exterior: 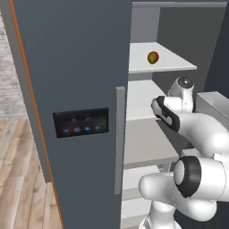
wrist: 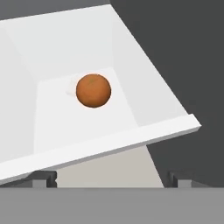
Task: Pick up the tangerine and mango from the fridge and place one fruit on each plate on the dining counter.
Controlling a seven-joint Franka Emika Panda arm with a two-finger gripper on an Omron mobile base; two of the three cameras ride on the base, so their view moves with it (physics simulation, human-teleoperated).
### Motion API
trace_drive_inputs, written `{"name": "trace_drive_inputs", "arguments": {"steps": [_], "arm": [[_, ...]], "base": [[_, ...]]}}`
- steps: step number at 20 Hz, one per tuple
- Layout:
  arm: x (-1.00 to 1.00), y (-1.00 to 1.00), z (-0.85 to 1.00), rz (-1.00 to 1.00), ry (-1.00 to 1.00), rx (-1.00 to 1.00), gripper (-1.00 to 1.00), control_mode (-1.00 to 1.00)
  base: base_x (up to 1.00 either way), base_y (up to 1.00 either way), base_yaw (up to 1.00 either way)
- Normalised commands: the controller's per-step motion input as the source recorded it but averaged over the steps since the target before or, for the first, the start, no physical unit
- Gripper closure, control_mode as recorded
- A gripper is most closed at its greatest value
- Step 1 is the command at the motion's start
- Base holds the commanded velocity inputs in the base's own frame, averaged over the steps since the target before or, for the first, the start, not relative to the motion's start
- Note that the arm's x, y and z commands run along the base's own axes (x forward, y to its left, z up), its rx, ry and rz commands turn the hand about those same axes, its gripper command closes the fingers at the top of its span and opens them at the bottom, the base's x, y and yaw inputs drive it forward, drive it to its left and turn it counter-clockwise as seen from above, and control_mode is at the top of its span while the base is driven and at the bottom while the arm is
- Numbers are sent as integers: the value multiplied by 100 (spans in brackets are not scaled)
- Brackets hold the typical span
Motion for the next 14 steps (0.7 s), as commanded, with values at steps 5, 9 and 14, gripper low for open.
{"name": "trace_drive_inputs", "arguments": {"steps": [5, 9, 14], "arm": [[43, 0, -1, 2, 9, 0, -100, -100], [46, 0, 0, 0, 5, 0, -100, -100], [36, 0, -24, 0, 3, 0, -100, -100]], "base": [[0, 0, 0], [0, 0, 0], [0, 0, 0]]}}
